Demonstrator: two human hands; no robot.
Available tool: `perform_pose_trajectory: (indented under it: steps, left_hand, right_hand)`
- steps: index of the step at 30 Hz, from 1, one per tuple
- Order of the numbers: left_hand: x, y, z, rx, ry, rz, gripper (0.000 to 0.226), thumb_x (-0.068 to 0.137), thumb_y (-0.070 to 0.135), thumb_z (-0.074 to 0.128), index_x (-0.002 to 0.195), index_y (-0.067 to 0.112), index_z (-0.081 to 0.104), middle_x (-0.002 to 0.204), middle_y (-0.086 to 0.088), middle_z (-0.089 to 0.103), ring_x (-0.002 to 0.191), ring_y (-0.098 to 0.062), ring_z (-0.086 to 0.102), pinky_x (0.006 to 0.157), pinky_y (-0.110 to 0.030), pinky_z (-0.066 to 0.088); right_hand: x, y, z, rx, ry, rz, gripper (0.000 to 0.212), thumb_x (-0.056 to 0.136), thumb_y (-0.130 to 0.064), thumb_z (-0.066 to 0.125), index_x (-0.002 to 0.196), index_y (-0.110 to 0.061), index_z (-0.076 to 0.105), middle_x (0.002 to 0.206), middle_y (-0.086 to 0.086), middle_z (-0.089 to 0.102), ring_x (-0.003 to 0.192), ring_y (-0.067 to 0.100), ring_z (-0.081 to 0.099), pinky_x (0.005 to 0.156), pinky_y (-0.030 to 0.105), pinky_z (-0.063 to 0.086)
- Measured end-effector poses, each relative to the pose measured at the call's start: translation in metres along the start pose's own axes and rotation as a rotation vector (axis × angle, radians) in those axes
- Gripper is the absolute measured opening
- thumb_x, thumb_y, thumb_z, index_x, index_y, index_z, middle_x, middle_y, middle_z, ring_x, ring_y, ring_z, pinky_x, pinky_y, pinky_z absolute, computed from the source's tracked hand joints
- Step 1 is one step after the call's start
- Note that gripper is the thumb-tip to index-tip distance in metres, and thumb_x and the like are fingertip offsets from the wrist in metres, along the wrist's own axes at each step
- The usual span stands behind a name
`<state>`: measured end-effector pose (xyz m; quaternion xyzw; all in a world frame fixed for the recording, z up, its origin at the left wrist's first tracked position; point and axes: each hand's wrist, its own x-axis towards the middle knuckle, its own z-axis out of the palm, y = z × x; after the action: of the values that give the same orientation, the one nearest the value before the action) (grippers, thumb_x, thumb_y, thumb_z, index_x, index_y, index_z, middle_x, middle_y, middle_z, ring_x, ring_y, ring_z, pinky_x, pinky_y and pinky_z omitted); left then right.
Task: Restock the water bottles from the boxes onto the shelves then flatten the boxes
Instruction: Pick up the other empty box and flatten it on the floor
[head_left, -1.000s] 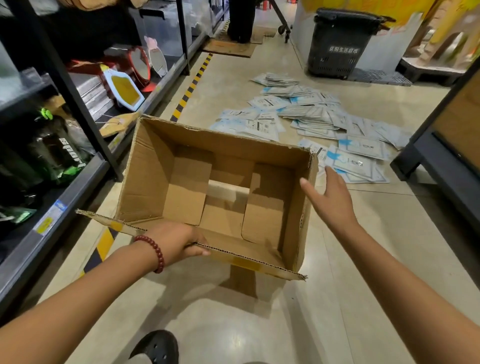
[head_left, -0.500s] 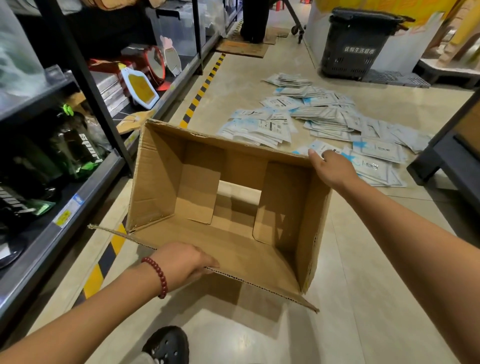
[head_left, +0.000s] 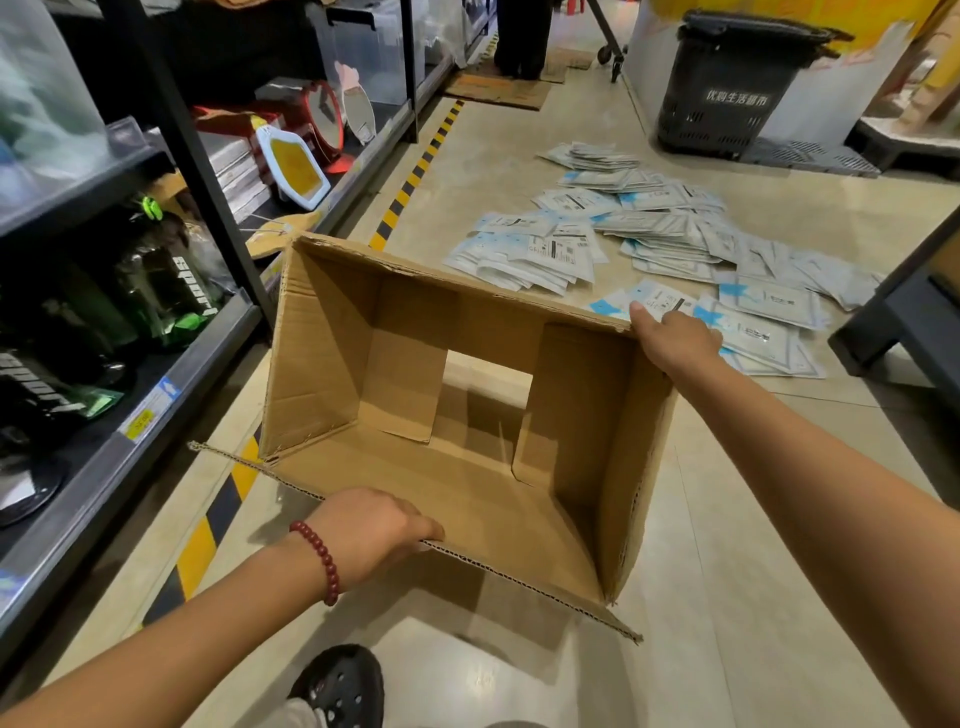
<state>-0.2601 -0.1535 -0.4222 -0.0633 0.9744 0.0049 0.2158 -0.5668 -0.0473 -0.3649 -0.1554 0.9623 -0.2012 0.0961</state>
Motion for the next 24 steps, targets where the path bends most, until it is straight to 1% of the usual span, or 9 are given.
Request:
perform_pose_trajectory:
  steps: [3, 5, 7, 9, 11, 14, 17, 21, 24]
  left_hand:
    - [-0.001, 0.000, 0.000, 0.003, 0.030, 0.012, 0.042, 0.101, 0.025, 0.036, 0.142, 0.033, 0.034, 0.130, 0.002, 0.055, 0.115, -0.019, 0.053, 0.096, -0.032, 0.046]
    - [-0.002, -0.001, 0.001, 0.006, 0.033, 0.011, 0.042, 0.101, 0.023, 0.037, 0.142, 0.033, 0.034, 0.128, 0.002, 0.056, 0.114, -0.019, 0.054, 0.094, -0.032, 0.047]
    - [-0.002, -0.003, 0.003, 0.025, 0.040, 0.012, 0.043, 0.100, 0.022, 0.038, 0.141, 0.034, 0.033, 0.126, 0.002, 0.057, 0.112, -0.019, 0.054, 0.092, -0.032, 0.048]
    - [-0.003, -0.005, 0.004, 0.038, 0.052, 0.010, 0.041, 0.101, 0.025, 0.037, 0.140, 0.035, 0.033, 0.124, 0.002, 0.057, 0.111, -0.019, 0.055, 0.091, -0.032, 0.048]
    - [-0.003, -0.008, 0.005, 0.047, 0.065, 0.009, 0.039, 0.101, 0.028, 0.036, 0.140, 0.035, 0.033, 0.124, 0.002, 0.057, 0.111, -0.019, 0.055, 0.090, -0.033, 0.049]
    - [-0.004, -0.009, 0.006, 0.031, 0.076, 0.012, 0.039, 0.101, 0.030, 0.033, 0.139, 0.035, 0.034, 0.126, 0.003, 0.057, 0.112, -0.018, 0.054, 0.091, -0.032, 0.048]
    - [-0.004, -0.009, 0.007, 0.014, 0.087, 0.013, 0.038, 0.101, 0.031, 0.032, 0.139, 0.035, 0.037, 0.126, 0.004, 0.057, 0.113, -0.019, 0.054, 0.091, -0.032, 0.048]
    - [-0.003, -0.010, 0.005, 0.011, 0.119, 0.005, 0.037, 0.102, 0.033, 0.031, 0.138, 0.036, 0.037, 0.128, 0.006, 0.056, 0.114, -0.016, 0.054, 0.091, -0.030, 0.048]
    - [-0.003, -0.010, 0.004, 0.005, 0.157, -0.001, 0.037, 0.102, 0.033, 0.031, 0.137, 0.037, 0.038, 0.128, 0.007, 0.056, 0.114, -0.015, 0.054, 0.090, -0.030, 0.048]
  right_hand:
    - [-0.001, -0.003, -0.012, -0.015, -0.131, -0.003, 0.066, 0.098, -0.055, 0.027, 0.140, -0.004, 0.037, 0.145, 0.018, 0.039, 0.135, 0.036, 0.031, 0.108, 0.045, 0.027]
    - [-0.002, -0.004, -0.015, 0.128, -0.163, -0.015, 0.065, 0.096, -0.051, 0.041, 0.140, -0.004, 0.036, 0.144, 0.017, 0.039, 0.132, 0.035, 0.034, 0.100, 0.042, 0.036]
    - [-0.006, -0.004, -0.012, 0.336, -0.140, -0.020, 0.066, 0.091, -0.044, 0.056, 0.141, -0.006, 0.034, 0.144, 0.015, 0.038, 0.130, 0.034, 0.037, 0.089, 0.038, 0.039]
    - [-0.011, -0.003, -0.006, 0.513, -0.105, -0.027, 0.071, 0.088, -0.035, 0.064, 0.144, -0.009, 0.030, 0.147, 0.013, 0.036, 0.132, 0.033, 0.036, 0.095, 0.040, 0.039]
    - [-0.015, -0.005, -0.003, 0.628, -0.054, -0.047, 0.070, 0.087, -0.024, 0.067, 0.145, -0.009, 0.030, 0.145, 0.012, 0.039, 0.130, 0.030, 0.040, 0.098, 0.038, 0.039]
    - [-0.024, -0.007, 0.000, 0.755, 0.013, -0.088, 0.067, 0.088, -0.011, 0.064, 0.145, -0.011, 0.028, 0.144, 0.009, 0.042, 0.128, 0.027, 0.043, 0.090, 0.029, 0.039]
    - [-0.025, -0.007, 0.002, 0.696, 0.087, -0.141, 0.070, 0.088, -0.010, 0.063, 0.146, -0.014, 0.024, 0.144, 0.008, 0.040, 0.129, 0.026, 0.042, 0.093, 0.030, 0.040]
    - [-0.025, -0.005, 0.001, 0.582, 0.180, -0.162, 0.088, 0.085, -0.012, 0.067, 0.151, -0.022, 0.010, 0.143, 0.007, 0.040, 0.129, 0.026, 0.044, 0.101, 0.046, 0.045]
    - [-0.031, -0.004, 0.001, 0.560, 0.226, -0.259, 0.080, 0.086, -0.006, 0.063, 0.149, -0.024, 0.017, 0.143, 0.002, 0.042, 0.129, 0.022, 0.044, 0.104, 0.040, 0.043]
